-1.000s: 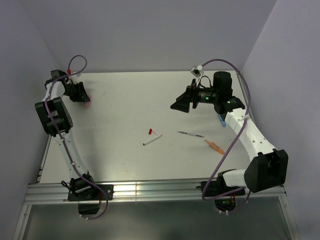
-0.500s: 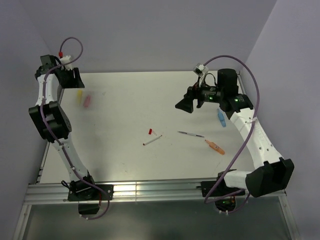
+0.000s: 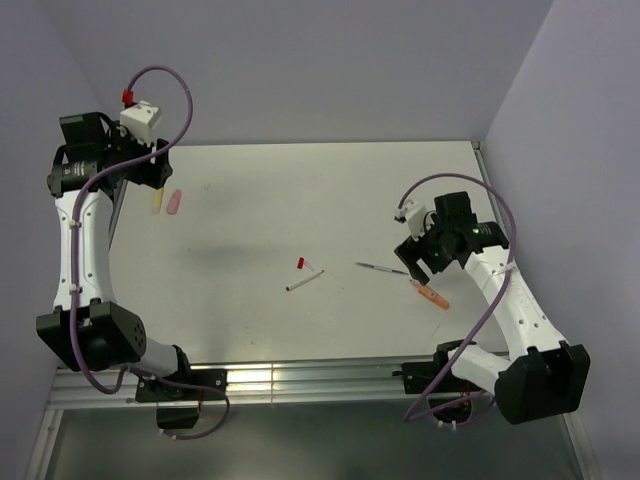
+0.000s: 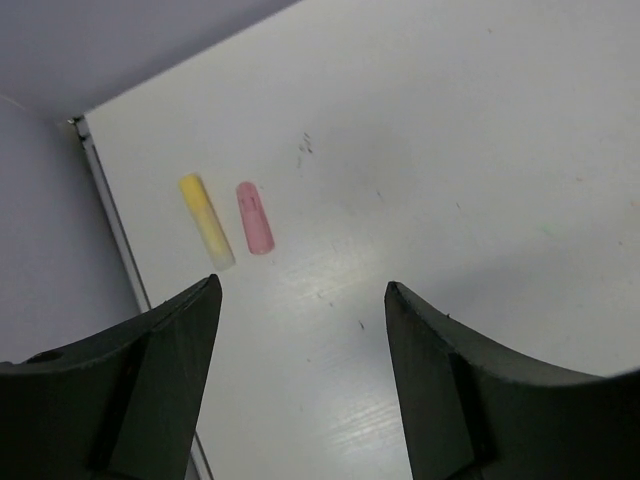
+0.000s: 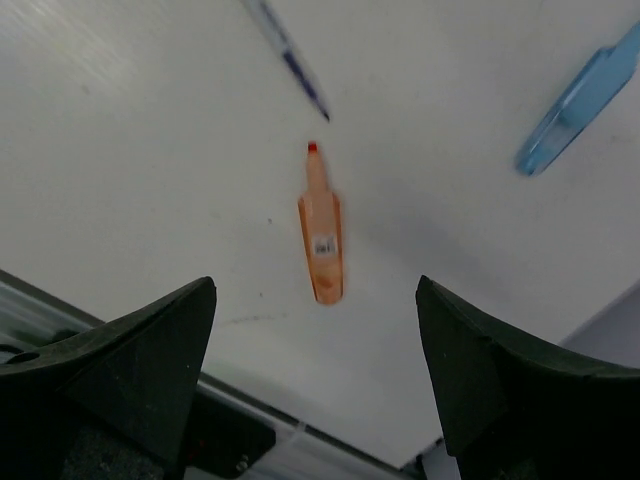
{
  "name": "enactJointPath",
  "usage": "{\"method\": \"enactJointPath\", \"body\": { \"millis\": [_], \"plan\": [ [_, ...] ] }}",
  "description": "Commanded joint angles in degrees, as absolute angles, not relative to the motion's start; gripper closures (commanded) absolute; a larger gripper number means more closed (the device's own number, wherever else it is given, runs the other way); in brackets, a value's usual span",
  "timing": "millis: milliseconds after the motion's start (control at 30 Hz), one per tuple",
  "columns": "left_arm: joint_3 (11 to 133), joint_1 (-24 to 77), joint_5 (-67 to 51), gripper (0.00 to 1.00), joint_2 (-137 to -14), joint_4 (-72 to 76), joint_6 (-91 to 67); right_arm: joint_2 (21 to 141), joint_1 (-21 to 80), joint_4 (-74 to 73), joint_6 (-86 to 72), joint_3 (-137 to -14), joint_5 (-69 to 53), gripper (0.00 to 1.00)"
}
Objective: Insert the pens into the pen caps
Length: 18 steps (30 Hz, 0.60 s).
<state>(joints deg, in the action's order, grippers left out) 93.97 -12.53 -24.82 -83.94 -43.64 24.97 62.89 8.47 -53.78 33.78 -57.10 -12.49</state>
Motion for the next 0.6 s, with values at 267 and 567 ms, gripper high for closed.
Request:
{"method": "enactJointPath", "body": {
  "millis": [267,567],
  "plan": [
    [88.86,-6.43,-30.32,0.26,-79.98,-48.25,25.32,71.71,4.83,-49.93,40.78,-48.87,-2.99,0.18],
    [86.31,-1.58,-35.67,0.22,-80.07,-44.91,23.47,79.0,4.83,-44.04,42.45,-46.84,-4.92,0.24]
  ]
}}
